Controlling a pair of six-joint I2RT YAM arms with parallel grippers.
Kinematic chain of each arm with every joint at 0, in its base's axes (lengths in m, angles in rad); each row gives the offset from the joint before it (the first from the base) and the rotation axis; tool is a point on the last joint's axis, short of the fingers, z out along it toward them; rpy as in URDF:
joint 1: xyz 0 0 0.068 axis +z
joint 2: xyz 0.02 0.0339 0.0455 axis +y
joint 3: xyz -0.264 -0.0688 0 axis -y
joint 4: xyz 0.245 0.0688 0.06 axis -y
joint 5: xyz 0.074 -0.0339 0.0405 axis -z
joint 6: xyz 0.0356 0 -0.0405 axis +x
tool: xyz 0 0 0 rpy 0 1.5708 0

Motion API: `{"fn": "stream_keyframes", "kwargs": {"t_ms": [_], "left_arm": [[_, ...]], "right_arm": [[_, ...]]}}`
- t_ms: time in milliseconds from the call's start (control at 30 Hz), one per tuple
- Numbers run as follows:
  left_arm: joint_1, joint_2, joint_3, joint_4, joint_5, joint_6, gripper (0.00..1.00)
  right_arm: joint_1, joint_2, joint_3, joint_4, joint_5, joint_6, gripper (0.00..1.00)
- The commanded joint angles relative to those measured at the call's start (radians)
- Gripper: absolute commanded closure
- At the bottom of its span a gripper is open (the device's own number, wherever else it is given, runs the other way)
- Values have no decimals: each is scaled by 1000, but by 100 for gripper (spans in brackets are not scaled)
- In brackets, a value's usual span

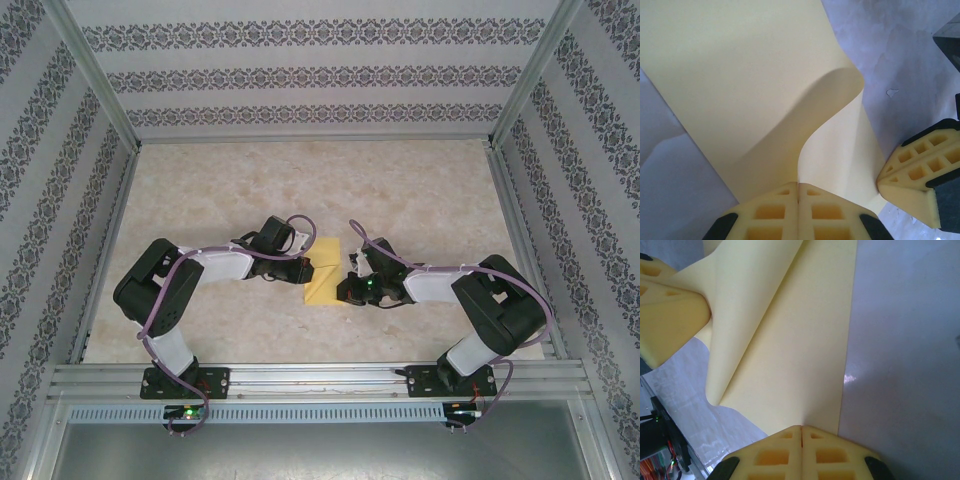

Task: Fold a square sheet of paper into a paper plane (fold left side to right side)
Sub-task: Fold the triangle a second time at the center of the table.

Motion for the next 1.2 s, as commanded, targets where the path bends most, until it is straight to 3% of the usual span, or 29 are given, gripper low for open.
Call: {"fn": "stream_keyframes", "kwargs": {"t_ms": [0,833,1167], "left_arm": [[13,17,24,-10,-8,22,100],[13,56,16,2,-16,25,100],[11,79,-8,-7,-33,26,100]], "right_arm": [[11,38,-16,-78,35,-22,100],[11,42,-10,-74,21,-22,100],[-5,-64,22,-43,-54,10,100]]}}
